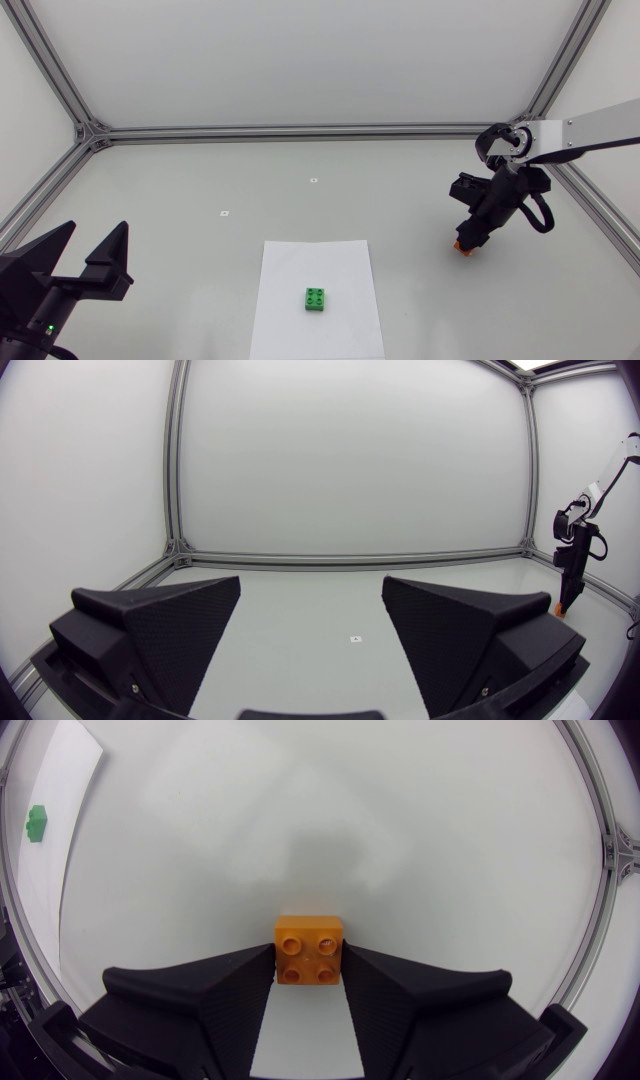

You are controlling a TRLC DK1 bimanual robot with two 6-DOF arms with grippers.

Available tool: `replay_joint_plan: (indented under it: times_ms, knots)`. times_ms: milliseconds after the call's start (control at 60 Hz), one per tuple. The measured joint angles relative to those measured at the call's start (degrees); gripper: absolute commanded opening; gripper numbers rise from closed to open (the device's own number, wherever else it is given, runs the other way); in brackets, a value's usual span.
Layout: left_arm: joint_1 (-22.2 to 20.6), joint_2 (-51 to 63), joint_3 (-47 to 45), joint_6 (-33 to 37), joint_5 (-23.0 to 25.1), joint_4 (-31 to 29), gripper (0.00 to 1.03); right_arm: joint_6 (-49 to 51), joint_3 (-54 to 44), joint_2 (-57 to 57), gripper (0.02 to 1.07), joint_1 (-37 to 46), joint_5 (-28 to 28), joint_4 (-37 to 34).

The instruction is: Pick up the orange 2x2 brick with the right arm and stack it on top of the green 2x2 brick in the center

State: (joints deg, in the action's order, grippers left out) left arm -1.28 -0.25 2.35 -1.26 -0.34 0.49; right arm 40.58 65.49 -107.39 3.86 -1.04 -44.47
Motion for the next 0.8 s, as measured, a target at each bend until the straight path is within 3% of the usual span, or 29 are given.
replay_joint_plan:
  times_ms: [167,283,467,800]
  knots:
    - [0.0,0.0,0.0,0.0,0.0,0.0,0.99,0.2,0.0,0.0,0.20,0.0,0.0,0.0]
    - [0.0,0.0,0.0,0.0,0.0,0.0,0.99,0.2,0.0,0.1,0.19,0.0,0.1,-0.1]
    - [0.0,0.0,0.0,0.0,0.0,0.0,0.99,0.4,-0.2,3.9,0.08,-1.5,1.3,-2.9]
    - [0.0,0.0,0.0,0.0,0.0,0.0,0.99,-2.6,-0.5,14.4,0.08,-16.2,3.8,-8.2]
